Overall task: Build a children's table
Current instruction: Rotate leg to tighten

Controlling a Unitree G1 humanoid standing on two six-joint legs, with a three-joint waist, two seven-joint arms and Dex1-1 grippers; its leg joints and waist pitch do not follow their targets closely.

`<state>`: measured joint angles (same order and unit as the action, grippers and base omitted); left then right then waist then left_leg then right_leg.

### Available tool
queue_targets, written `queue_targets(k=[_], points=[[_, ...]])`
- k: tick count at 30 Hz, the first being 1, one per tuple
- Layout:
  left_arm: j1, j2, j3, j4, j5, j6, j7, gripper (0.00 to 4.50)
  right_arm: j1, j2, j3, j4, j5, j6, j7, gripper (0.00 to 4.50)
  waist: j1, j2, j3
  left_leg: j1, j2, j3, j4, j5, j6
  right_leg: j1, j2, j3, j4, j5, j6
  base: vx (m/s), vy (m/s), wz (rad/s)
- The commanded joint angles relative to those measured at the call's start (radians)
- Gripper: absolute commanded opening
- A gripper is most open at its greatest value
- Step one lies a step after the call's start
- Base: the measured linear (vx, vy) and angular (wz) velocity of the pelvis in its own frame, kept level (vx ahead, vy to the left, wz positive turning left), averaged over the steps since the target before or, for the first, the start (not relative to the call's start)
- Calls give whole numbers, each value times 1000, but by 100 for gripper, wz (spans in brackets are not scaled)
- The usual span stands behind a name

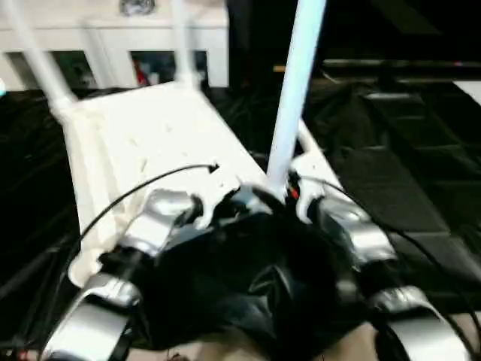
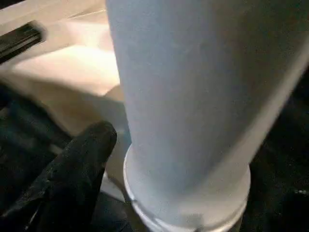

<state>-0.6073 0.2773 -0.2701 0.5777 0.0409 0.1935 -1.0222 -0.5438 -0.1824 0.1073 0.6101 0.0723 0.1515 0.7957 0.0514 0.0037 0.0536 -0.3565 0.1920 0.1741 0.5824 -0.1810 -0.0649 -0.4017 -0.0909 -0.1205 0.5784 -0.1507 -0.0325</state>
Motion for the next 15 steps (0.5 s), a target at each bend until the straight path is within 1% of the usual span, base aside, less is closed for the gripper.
queue_targets(k=[1,2,3,4,5,6,7,8,11,12,13,15], points=[[-7,-19,-36,-60,-42,-47,-67,0,28,-6,86,-65,27,23,150,390,1,3,-69,6,44,-9,-65,-226,59,58,-64,61,-65,-274,-189,0,0,0],[-5,-12,-37,-62,-46,-51,-84,0,36,-20,90,-85,38,29,181,390,6,2,-70,7,43,-8,-64,-228,62,60,-64,61,-64,-272,-189,0,0,0],[1,0,-38,-69,-51,-65,-115,0,48,-43,94,-118,52,38,229,390,11,3,-67,7,44,-7,-65,-236,65,58,-64,61,-68,-290,-183,0,0,0],[3,2,-38,-71,-51,-68,-120,0,50,-46,94,-123,53,39,235,390,15,3,-68,7,45,-7,-65,-233,63,58,-64,61,-66,-291,-181,0,0,0],[3,2,-38,-71,-51,-68,-120,0,50,-46,94,-123,53,39,235,390,14,2,-68,5,45,-8,-66,-231,62,58,-65,61,-66,-290,-181,0,0,0],[5,8,-38,-75,-55,-69,-134,0,57,-62,101,-140,60,46,264,390,15,3,-68,6,45,-8,-66,-234,58,58,-65,60,-66,-295,-182,0,0,0],[10,17,-39,-82,-60,-67,-157,0,66,-82,111,-161,65,56,300,390,16,3,-68,7,45,-8,-66,-245,53,57,-66,60,-68,-314,-178,0,0,0],[14,24,-39,-87,-64,-65,-175,0,72,-97,119,-178,69,63,327,390,20,2,-67,7,45,-9,-66,-245,52,59,-66,60,-69,-323,-172,0,0,0],[21,37,-42,-98,-70,-63,-202,0,80,-113,127,-197,74,70,356,390,21,2,-67,7,45,-9,-66,-244,51,56,-66,60,-68,-320,-173,0,0,0],[25,43,-42,-104,-74,-57,-214,0,82,-117,128,-203,76,78,364,359,22,1,-68,6,44,-8,-65,-242,49,56,-66,60,-69,-326,-171,0,0,0],[32,53,-44,-112,-79,-50,-235,0,84,-121,129,-213,79,93,376,359,24,1,-68,6,44,-9,-66,-242,47,57,-66,59,-69,-335,-170,0,0,0],[34,56,-44,-113,-79,-50,-241,0,85,-123,131,-217,78,99,381,352,25,2,-68,8,45,-9,-66,-238,46,55,-65,60,-69,-333,-169,0,0,0]])
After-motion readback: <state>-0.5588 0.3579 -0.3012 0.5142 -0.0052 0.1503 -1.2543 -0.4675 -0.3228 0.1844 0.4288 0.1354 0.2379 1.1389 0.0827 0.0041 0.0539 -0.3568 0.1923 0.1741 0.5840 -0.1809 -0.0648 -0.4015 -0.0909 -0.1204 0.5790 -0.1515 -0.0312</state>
